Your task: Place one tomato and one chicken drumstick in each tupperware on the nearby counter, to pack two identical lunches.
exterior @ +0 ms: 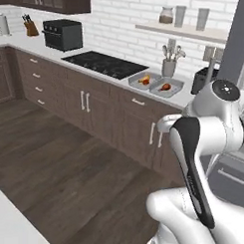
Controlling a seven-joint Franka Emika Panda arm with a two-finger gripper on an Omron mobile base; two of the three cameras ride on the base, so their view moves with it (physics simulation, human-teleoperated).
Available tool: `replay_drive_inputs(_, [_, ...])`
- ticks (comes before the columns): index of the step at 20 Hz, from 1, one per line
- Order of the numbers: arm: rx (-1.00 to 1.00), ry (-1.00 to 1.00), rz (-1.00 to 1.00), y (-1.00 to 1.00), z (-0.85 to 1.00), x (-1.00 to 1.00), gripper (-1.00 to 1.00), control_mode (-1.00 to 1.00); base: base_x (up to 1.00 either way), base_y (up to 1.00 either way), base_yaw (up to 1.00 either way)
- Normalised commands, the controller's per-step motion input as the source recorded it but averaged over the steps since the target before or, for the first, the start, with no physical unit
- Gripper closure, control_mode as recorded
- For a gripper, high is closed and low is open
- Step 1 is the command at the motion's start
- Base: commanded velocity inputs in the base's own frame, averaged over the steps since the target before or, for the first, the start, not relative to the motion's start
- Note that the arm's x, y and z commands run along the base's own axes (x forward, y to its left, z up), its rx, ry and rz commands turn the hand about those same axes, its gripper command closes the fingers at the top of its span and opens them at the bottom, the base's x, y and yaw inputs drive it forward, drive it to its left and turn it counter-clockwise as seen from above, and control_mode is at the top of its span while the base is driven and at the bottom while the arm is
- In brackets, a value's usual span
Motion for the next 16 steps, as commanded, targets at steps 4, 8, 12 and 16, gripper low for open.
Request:
replay_drive_inputs(4, [0.0,0.0,0.0,0.0,0.0,0.0,1.0,1.0,1.0,-0.43,0.29])
replay_drive_inputs(8, [0.0,0.0,0.0,0.0,0.0,0.0,1.0,1.0,1.0,-0.36,0.09])
replay_drive_inputs(12, [0.0,0.0,0.0,0.0,0.0,0.0,1.0,1.0,1.0,0.17,0.0])
replay_drive_inputs(16, [0.0,0.0,0.0,0.0,0.0,0.0,1.0,1.0,1.0,0.48,0.0])
